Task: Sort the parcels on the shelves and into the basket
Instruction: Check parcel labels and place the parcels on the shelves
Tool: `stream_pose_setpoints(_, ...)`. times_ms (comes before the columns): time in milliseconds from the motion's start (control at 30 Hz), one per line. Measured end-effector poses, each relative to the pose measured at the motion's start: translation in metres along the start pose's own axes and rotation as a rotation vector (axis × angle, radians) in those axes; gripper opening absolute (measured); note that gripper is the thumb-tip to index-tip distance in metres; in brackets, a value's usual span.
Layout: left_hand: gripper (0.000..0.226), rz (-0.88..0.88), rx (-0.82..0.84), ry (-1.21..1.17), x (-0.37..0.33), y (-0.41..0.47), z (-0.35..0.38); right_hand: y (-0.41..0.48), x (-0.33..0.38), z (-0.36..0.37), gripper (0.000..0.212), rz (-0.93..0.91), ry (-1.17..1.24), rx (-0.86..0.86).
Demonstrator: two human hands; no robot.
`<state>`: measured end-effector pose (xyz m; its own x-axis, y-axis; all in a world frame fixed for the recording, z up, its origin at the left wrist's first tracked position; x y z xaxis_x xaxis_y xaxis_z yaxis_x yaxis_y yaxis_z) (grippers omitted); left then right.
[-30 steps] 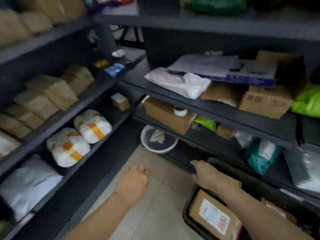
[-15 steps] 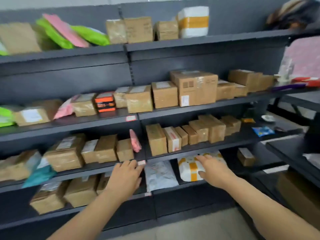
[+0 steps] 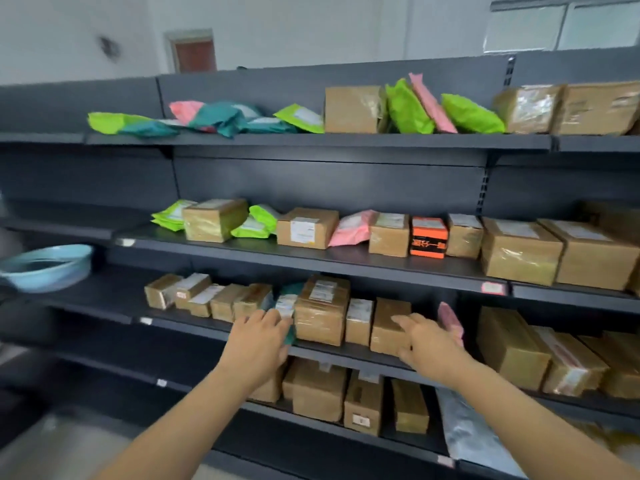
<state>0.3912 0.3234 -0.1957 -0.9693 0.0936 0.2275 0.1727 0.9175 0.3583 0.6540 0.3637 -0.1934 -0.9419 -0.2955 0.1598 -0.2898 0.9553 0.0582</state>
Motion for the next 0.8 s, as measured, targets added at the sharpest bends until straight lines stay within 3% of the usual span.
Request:
stream_pose_setpoints(233,0.05,-0.185,0.107,0.06,0.117,-0.032,0.033,0.083,0.123,0.043,0.051,-0.215,0.108,0.078)
stream_pose_setpoints(400,0.053,-0.31,0.218,0.089,0.178,-0.042,0.063,0.135,0.191,0.078,0.059,-0.325,0.175,0.136)
stream_pose_setpoints(800,0.049,-0.529,0.377,0.136,0.306,0.025,0.151,0.316,0.291,0.148,0.056,-0.504,0.346,0.28)
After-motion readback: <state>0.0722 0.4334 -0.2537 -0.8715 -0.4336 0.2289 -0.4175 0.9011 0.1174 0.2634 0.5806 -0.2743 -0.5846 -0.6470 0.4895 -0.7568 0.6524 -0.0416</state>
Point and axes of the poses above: each hand's wrist, its own y-axis towards the middle knuckle, its own z-axis out of the palm, x = y × z, the point moved 3 cm from there along y, towards the middle knuckle, and after that the axes turned 3 degrees about y, right-handed, at the moved point
